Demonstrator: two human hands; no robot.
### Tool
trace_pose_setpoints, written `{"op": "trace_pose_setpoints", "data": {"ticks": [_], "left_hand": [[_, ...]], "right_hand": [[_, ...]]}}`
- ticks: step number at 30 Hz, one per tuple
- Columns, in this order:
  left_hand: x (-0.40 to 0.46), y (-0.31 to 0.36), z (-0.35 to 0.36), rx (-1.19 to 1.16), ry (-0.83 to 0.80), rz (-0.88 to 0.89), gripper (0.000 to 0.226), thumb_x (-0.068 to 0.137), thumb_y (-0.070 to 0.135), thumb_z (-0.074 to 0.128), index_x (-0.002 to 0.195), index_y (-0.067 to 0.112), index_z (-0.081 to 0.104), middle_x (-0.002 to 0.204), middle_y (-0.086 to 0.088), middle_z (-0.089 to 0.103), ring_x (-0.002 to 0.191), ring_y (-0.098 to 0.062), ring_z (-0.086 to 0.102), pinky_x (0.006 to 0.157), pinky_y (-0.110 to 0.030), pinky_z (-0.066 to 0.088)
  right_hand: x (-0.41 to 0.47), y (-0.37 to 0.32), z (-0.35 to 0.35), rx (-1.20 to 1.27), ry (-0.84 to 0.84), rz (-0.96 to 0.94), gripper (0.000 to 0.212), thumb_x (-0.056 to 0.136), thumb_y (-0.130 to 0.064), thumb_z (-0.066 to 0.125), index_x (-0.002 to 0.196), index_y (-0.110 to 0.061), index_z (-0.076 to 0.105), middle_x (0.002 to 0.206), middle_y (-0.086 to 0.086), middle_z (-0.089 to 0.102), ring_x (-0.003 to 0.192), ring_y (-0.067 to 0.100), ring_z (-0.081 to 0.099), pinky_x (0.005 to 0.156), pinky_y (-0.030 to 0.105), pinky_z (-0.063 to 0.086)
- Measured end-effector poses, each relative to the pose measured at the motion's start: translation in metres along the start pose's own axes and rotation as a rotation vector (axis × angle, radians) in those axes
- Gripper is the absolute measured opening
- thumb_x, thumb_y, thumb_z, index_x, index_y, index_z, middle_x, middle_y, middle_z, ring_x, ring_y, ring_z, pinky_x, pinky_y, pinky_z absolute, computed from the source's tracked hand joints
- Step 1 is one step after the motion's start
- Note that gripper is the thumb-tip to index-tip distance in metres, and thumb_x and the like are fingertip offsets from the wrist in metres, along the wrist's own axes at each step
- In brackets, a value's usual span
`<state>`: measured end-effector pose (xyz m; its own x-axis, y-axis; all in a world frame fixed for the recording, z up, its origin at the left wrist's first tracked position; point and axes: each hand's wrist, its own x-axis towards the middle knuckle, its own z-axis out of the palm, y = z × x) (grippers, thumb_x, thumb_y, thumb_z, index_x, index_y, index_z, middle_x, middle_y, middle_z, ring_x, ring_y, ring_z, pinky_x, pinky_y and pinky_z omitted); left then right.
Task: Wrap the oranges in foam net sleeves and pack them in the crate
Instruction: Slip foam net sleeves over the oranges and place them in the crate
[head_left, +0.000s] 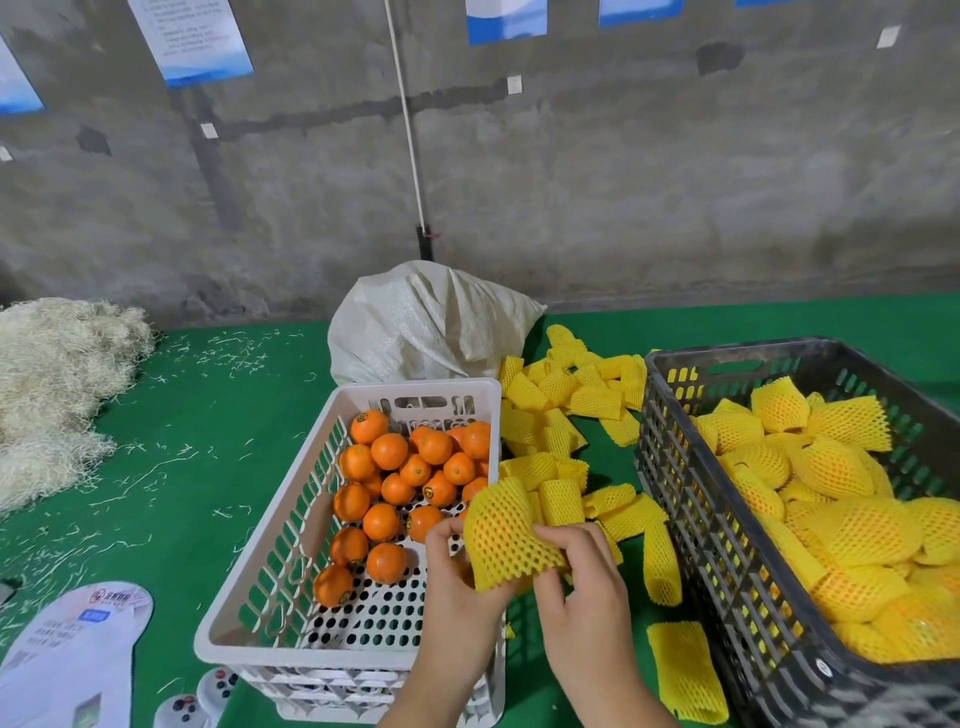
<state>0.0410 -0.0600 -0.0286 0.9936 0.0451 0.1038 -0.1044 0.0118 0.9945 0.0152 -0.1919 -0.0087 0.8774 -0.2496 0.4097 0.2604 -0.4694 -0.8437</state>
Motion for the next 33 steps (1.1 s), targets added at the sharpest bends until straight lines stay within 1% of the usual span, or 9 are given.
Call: {"op": "trace_pose_setpoints", "data": {"ticks": [4, 7, 12, 14, 16, 19, 24, 29, 33], "left_hand": [[0.009, 0.004, 0.001, -0.039, 0.123, 0.025, 0.056, 0.063, 0.038, 0.085, 0.107, 0.052, 0.054, 0.098, -0.001, 0.074, 0.085, -0.024, 0.072, 0.069, -0.037, 0.06], [0.005, 0.0, 0.003, 0.047, 0.02, 0.09, 0.062, 0.079, 0.024, 0.087, 0.119, 0.05, 0.047, 0.112, 0.009, 0.071, 0.096, -0.018, 0.073, 0.076, -0.035, 0.062], [-0.002, -0.01, -0.001, 0.259, -0.197, 0.085, 0.075, 0.087, 0.037, 0.084, 0.144, 0.048, 0.036, 0.133, 0.024, 0.06, 0.124, -0.007, 0.064, 0.097, -0.029, 0.057], [-0.002, -0.009, -0.003, 0.357, -0.242, 0.125, 0.073, 0.087, 0.047, 0.08, 0.147, 0.045, 0.038, 0.141, 0.028, 0.053, 0.134, -0.004, 0.055, 0.107, -0.023, 0.047], [-0.002, -0.009, -0.005, 0.4, -0.255, 0.108, 0.066, 0.088, 0.053, 0.073, 0.145, 0.047, 0.04, 0.142, 0.029, 0.052, 0.135, -0.003, 0.051, 0.109, -0.021, 0.042], [-0.002, -0.013, -0.007, 0.364, -0.229, 0.064, 0.053, 0.089, 0.057, 0.066, 0.138, 0.044, 0.05, 0.135, 0.023, 0.059, 0.128, -0.007, 0.055, 0.104, -0.02, 0.045], [0.004, -0.019, -0.008, 0.357, -0.209, 0.012, 0.036, 0.098, 0.041, 0.07, 0.129, 0.052, 0.056, 0.129, 0.024, 0.064, 0.124, -0.002, 0.058, 0.095, -0.018, 0.045], [0.009, -0.02, -0.008, 0.281, -0.151, -0.034, 0.032, 0.098, 0.035, 0.07, 0.121, 0.056, 0.062, 0.122, 0.021, 0.069, 0.114, -0.001, 0.064, 0.093, -0.026, 0.048], [0.01, -0.017, -0.005, 0.136, -0.104, -0.114, 0.021, 0.096, 0.037, 0.075, 0.117, 0.041, 0.071, 0.113, 0.014, 0.072, 0.107, -0.007, 0.068, 0.089, -0.024, 0.053]], "right_hand": [[-0.002, -0.005, 0.002, 0.153, -0.045, -0.033, 0.027, 0.091, -0.024, 0.065, 0.117, -0.031, 0.064, 0.116, -0.02, 0.055, 0.109, 0.002, 0.059, 0.082, 0.009, 0.046], [0.001, -0.017, 0.006, 0.494, -0.23, 0.42, 0.064, 0.079, -0.072, 0.064, 0.135, -0.055, 0.04, 0.131, -0.03, 0.045, 0.118, -0.003, 0.053, 0.081, 0.017, 0.05], [0.006, -0.01, 0.013, 0.441, -0.182, 0.654, 0.073, 0.079, -0.031, 0.085, 0.135, -0.048, 0.041, 0.119, -0.017, 0.059, 0.103, 0.002, 0.061, 0.071, 0.017, 0.053], [0.016, -0.001, -0.001, 0.433, -0.113, 0.705, 0.074, 0.079, -0.031, 0.085, 0.138, -0.044, 0.044, 0.117, -0.011, 0.065, 0.098, 0.011, 0.068, 0.079, 0.031, 0.06], [0.037, 0.009, -0.022, 0.451, -0.034, 0.738, 0.076, 0.082, -0.028, 0.084, 0.145, -0.035, 0.042, 0.119, -0.002, 0.068, 0.091, 0.021, 0.074, 0.091, 0.049, 0.059], [0.084, 0.021, -0.071, 0.673, 0.234, 0.681, 0.076, 0.087, -0.011, 0.079, 0.149, -0.025, 0.037, 0.129, 0.008, 0.063, 0.101, 0.029, 0.072, 0.082, 0.042, 0.059], [0.122, 0.038, -0.132, 0.894, 0.584, 0.639, 0.107, 0.094, -0.02, 0.073, 0.16, -0.038, -0.009, 0.11, -0.006, 0.057, 0.101, 0.016, 0.063, 0.101, 0.036, 0.044], [0.094, 0.068, -0.118, 0.592, 0.58, 0.602, 0.046, 0.099, -0.015, 0.061, 0.142, -0.029, 0.05, 0.135, -0.002, 0.059, 0.105, 0.012, 0.067, 0.083, 0.02, 0.054], [0.079, 0.09, -0.087, -0.044, 0.204, 0.291, 0.025, 0.095, -0.015, 0.063, 0.115, -0.03, 0.067, 0.124, -0.007, 0.054, 0.115, 0.017, 0.059, 0.099, 0.04, 0.051]]}}
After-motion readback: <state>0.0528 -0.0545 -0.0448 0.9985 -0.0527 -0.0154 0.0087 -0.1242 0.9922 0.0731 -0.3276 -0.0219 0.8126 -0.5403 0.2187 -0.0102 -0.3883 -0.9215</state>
